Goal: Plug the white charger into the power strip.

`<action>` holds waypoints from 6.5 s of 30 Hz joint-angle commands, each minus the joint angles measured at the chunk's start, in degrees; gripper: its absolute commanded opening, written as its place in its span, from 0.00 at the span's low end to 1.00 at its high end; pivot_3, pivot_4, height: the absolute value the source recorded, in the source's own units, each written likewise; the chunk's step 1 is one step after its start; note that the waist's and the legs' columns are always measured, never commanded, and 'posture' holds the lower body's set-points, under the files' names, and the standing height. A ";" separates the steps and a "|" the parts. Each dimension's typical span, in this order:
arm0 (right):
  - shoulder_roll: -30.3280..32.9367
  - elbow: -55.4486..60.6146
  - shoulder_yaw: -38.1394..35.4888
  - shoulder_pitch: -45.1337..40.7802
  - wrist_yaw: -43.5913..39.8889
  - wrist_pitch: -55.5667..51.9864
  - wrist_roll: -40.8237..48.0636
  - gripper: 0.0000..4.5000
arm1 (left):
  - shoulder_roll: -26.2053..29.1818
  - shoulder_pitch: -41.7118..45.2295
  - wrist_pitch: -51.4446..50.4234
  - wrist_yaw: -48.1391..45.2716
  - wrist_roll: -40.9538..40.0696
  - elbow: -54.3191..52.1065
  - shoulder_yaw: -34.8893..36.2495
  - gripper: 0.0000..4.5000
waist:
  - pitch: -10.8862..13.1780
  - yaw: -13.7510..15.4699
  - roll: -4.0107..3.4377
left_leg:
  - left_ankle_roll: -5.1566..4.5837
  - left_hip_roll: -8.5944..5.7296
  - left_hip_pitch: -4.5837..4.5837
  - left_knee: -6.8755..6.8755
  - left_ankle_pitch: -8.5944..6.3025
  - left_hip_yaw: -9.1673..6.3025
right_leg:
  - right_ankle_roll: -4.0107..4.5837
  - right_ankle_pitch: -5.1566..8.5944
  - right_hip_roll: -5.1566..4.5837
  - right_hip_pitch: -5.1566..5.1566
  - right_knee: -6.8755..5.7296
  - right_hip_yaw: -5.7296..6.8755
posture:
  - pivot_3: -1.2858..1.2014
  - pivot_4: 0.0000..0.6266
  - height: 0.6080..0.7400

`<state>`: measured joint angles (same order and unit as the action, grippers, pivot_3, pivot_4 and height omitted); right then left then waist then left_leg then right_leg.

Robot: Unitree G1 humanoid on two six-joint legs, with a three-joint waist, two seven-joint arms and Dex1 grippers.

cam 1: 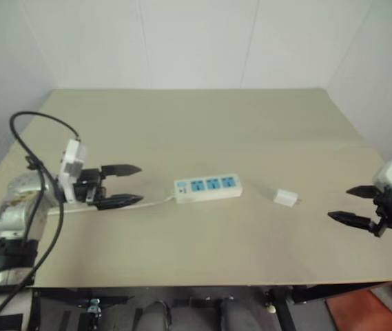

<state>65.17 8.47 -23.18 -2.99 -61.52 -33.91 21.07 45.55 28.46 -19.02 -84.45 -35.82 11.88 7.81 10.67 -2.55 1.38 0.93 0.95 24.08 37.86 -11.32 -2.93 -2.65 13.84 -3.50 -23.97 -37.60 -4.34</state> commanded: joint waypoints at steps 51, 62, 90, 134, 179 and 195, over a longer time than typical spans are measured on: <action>-16.19 34.01 18.60 -16.16 29.59 -26.21 14.81 1.00 | -15.32 29.64 30.58 -4.93 38.83 53.57 -17.70 0.44 | -0.04 0.11 0.24 | -0.03 -0.06 0.20 0.02 -0.01 -0.12 | 0.03 -0.04 0.00 -0.10 -0.01 0.08 | 0.52 0.24 1.00; -19.28 32.38 24.45 -16.85 31.44 -25.88 12.93 1.00 | -14.45 17.98 14.82 -0.69 29.59 28.72 -10.76 0.00 | -0.04 0.11 0.24 | -0.02 -0.04 0.23 0.02 -0.01 -0.15 | 0.04 -0.05 -0.01 -0.13 -0.01 0.09 | 0.52 0.24 1.00; -20.34 29.16 16.01 -15.83 28.23 -23.37 12.92 1.00 | -0.40 -5.79 -11.43 10.76 11.95 -18.63 -1.70 0.87 | -0.04 0.07 0.24 | -0.02 0.01 0.13 0.00 -0.01 -0.10 | 0.07 -0.04 0.00 -0.12 0.03 0.08 | 0.52 0.24 1.00; -26.68 28.90 14.45 -11.09 39.90 -24.91 8.61 1.00 | -26.84 4.65 41.09 6.17 19.34 32.06 -6.83 0.99 | -0.24 1.50 0.30 | -0.03 0.01 -0.36 -0.02 -0.02 -0.14 | -0.04 -0.06 0.00 0.73 0.58 0.16 | 0.52 0.24 1.00; -4.87 -18.62 62.06 -62.36 -15.85 -13.74 -17.45 1.00 | -26.42 11.44 35.51 -2.73 25.79 35.83 -15.46 0.72 | -0.20 1.49 0.13 | -0.16 0.00 -0.08 -0.17 -0.12 -0.12 | -0.28 0.09 -0.03 0.50 0.89 0.23 | 0.52 0.24 1.00; -14.05 -34.61 64.85 -61.17 -17.76 -9.08 -34.24 1.00 | -27.05 11.98 37.74 -4.23 25.79 34.84 -16.31 0.72 | -0.16 1.60 0.05 | -0.15 -0.03 0.30 -0.05 -0.11 -0.11 | 0.08 -0.13 -0.02 -0.16 0.43 0.20 | 0.52 0.24 1.00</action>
<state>51.10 -24.94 43.18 -64.10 -80.33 -44.16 -11.40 19.17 40.36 18.46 -88.39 -10.84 47.09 -7.44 10.51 -0.95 1.42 0.77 0.93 24.38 37.81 -11.43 -3.04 -2.57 13.71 -3.52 -24.13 -37.18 -4.13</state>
